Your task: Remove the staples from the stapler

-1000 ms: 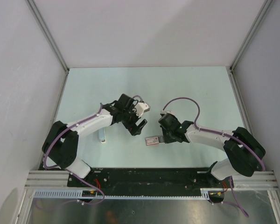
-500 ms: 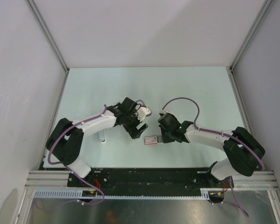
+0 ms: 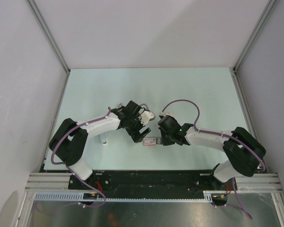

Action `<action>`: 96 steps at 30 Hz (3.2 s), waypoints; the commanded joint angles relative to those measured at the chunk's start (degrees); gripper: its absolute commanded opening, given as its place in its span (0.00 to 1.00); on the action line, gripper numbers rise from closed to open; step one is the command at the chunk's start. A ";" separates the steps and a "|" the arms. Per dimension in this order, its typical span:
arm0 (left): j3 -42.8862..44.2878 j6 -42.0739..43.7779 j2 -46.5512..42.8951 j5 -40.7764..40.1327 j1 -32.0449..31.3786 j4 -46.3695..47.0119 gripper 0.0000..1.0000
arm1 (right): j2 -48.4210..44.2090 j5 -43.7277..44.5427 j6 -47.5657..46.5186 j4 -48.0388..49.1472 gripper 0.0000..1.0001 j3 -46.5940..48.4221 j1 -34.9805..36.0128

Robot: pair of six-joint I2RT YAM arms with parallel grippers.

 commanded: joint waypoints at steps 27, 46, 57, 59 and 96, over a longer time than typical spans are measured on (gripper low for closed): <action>-2.29 6.16 3.60 -2.37 -1.34 2.88 0.96 | 5.84 -2.19 1.15 4.10 0.14 7.84 2.99; -2.96 7.12 2.33 -2.71 -1.39 2.86 0.96 | 1.76 -0.78 0.32 0.09 0.14 9.21 2.06; -2.99 7.17 1.72 -2.76 -1.38 2.84 0.96 | -2.35 0.76 -0.33 -2.80 0.24 6.04 -0.38; -2.88 7.18 1.40 -2.77 -1.40 2.83 0.96 | -2.39 0.66 0.30 -2.26 0.29 5.11 -0.31; -3.82 7.31 -0.95 -2.68 -1.36 2.75 0.96 | 6.94 3.90 2.17 2.63 0.17 5.77 4.42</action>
